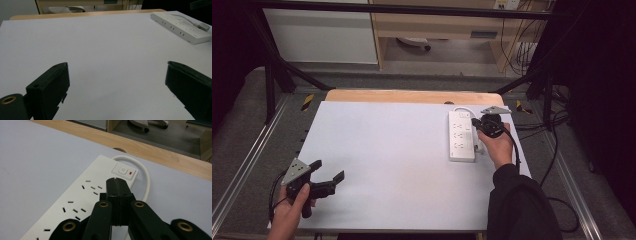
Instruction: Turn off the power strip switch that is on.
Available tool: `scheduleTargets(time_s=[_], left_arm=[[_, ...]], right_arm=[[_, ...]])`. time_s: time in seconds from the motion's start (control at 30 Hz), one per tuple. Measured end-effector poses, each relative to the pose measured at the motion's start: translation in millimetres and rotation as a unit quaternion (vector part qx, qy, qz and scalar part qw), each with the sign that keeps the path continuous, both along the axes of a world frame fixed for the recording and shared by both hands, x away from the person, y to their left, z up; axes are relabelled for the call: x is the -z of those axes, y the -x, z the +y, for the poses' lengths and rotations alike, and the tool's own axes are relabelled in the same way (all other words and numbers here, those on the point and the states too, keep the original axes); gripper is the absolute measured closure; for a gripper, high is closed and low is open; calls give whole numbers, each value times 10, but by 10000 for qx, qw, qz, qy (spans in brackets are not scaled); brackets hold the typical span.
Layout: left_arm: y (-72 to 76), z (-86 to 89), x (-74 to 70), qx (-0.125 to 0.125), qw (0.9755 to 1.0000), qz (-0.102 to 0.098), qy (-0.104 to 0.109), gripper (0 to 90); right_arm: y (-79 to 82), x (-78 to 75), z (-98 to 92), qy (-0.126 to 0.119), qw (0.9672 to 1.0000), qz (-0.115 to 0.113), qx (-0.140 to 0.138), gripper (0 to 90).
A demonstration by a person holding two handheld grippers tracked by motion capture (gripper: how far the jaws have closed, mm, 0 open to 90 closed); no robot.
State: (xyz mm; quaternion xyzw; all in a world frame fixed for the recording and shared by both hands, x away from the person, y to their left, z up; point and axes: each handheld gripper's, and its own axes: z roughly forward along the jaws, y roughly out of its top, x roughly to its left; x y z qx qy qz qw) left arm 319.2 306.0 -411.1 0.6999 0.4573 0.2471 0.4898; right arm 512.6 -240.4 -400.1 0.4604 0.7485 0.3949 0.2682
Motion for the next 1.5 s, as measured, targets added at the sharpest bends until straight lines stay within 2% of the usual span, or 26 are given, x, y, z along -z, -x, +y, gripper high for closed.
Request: scheduleTargets(time_s=[0.53,1.5], left_arm=[[1,0,-1,5,10000,-1,1,53],[0,0,-1,7,10000,-3,-2,53]], right_arm=[[-8,145,49,50,9998,163,-35,900],[-14,266,85,114,9994,328,-65,900]])
